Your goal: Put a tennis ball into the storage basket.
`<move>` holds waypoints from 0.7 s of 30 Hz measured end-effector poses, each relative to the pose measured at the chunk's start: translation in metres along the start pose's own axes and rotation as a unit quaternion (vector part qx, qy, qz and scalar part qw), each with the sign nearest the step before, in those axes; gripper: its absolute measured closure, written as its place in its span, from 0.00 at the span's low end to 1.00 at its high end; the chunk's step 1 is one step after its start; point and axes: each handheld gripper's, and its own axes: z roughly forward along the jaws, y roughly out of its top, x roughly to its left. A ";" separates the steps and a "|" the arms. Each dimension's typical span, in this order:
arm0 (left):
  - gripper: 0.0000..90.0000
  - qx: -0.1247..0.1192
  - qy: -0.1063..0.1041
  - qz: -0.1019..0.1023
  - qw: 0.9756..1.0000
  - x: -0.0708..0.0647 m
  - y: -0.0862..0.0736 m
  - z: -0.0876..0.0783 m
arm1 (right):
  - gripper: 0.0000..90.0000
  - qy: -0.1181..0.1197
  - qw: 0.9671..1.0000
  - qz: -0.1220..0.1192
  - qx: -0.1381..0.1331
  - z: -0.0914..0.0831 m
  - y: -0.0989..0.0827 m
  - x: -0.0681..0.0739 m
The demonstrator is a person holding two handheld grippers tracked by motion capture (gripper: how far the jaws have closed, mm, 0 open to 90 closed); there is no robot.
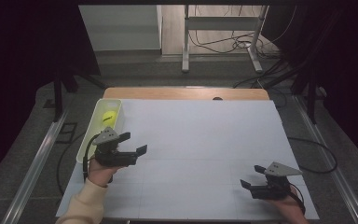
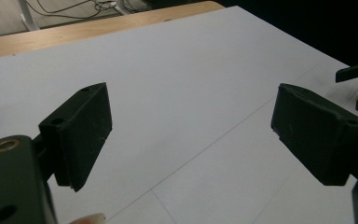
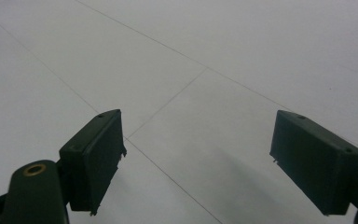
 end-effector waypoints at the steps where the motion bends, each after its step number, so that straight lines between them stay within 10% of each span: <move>1: 0.15 0.000 -0.001 0.001 1.000 -0.001 -0.001 0.001 | 0.20 0.000 1.000 0.000 0.000 0.000 0.000 0.000; 21: 0.15 0.026 -0.022 0.012 0.999 -0.018 -0.021 0.016 | 0.20 0.004 1.000 -0.004 -0.014 -0.004 -0.001 0.003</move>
